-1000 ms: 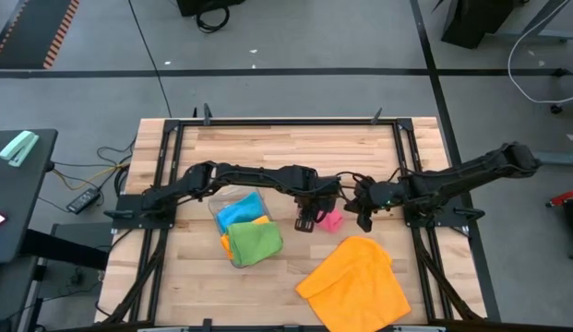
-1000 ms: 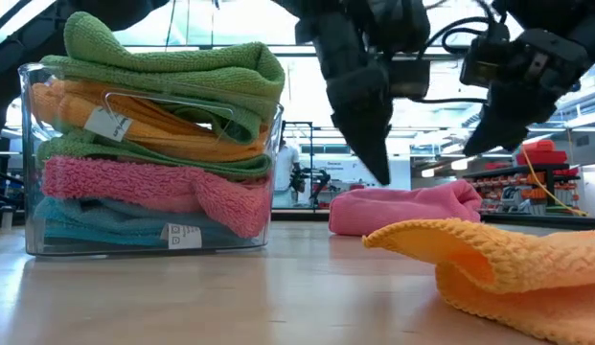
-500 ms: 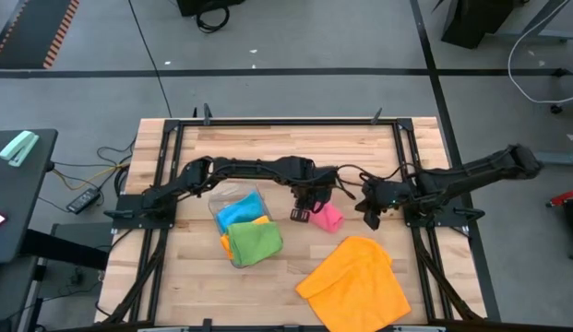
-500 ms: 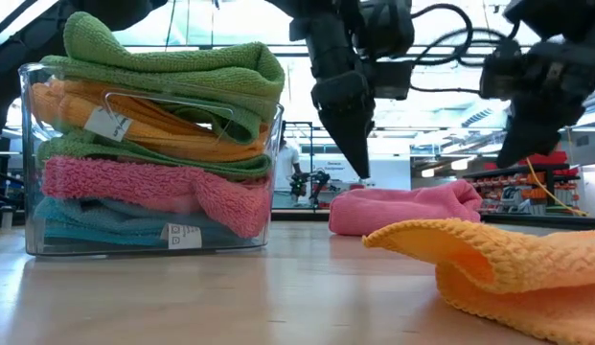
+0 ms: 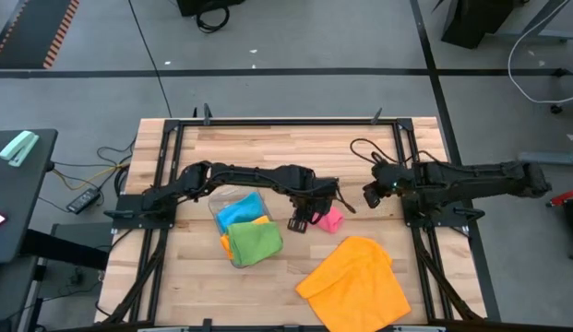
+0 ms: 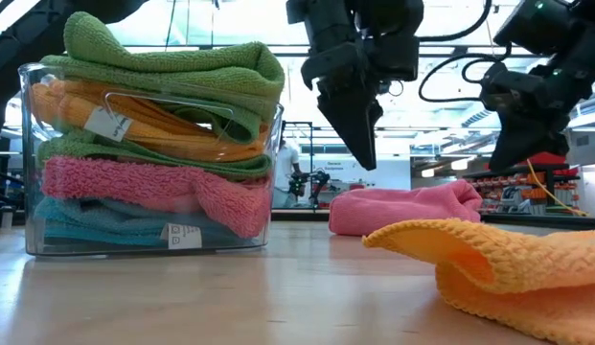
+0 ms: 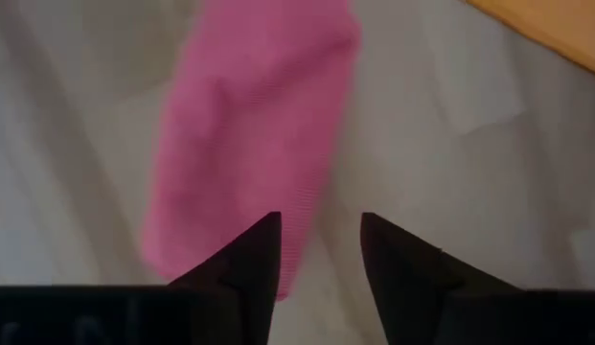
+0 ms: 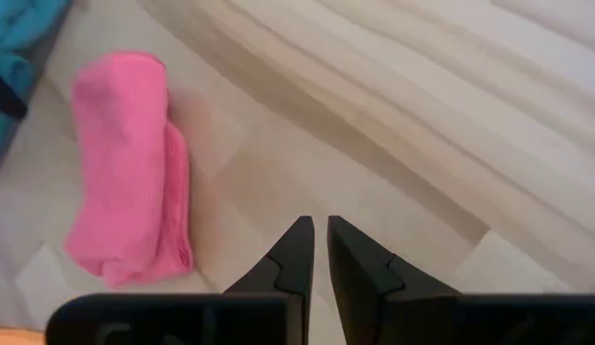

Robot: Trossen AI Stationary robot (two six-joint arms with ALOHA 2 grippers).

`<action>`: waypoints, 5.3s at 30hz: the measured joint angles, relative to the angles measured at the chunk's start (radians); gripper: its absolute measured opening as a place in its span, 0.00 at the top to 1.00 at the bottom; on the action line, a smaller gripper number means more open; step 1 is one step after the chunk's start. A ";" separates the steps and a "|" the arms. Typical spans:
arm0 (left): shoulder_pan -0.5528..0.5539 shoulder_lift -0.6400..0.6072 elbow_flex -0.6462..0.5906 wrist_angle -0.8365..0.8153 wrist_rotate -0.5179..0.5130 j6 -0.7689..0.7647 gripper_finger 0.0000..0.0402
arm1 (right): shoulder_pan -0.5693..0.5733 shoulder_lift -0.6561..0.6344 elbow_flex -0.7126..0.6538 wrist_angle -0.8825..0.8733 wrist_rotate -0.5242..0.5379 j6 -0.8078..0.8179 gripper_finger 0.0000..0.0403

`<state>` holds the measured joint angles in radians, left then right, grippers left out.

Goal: Fold microfiber towels
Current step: Put the pink towel into the transparent bin

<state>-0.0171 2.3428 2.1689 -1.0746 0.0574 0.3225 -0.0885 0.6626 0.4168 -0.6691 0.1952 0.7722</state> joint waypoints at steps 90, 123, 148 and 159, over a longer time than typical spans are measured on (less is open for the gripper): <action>-0.077 0.024 -0.181 0.259 -0.248 0.026 0.41 | -0.325 0.611 0.015 0.538 -0.682 0.073 0.24; -0.086 0.054 -0.185 0.378 -0.466 0.136 0.07 | -0.365 0.604 0.014 0.557 -0.691 0.072 0.24; -0.085 0.099 -0.186 0.427 -0.549 0.196 0.44 | -0.448 0.409 0.014 0.422 -0.698 0.092 0.24; -0.093 0.095 -0.228 0.459 -0.508 0.216 0.84 | -0.451 0.309 0.014 0.329 -0.678 0.086 0.24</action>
<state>-0.1104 2.4377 1.9407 -0.6154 -0.4508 0.5384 -0.5392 0.9713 0.4309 -0.3404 -0.4825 0.8585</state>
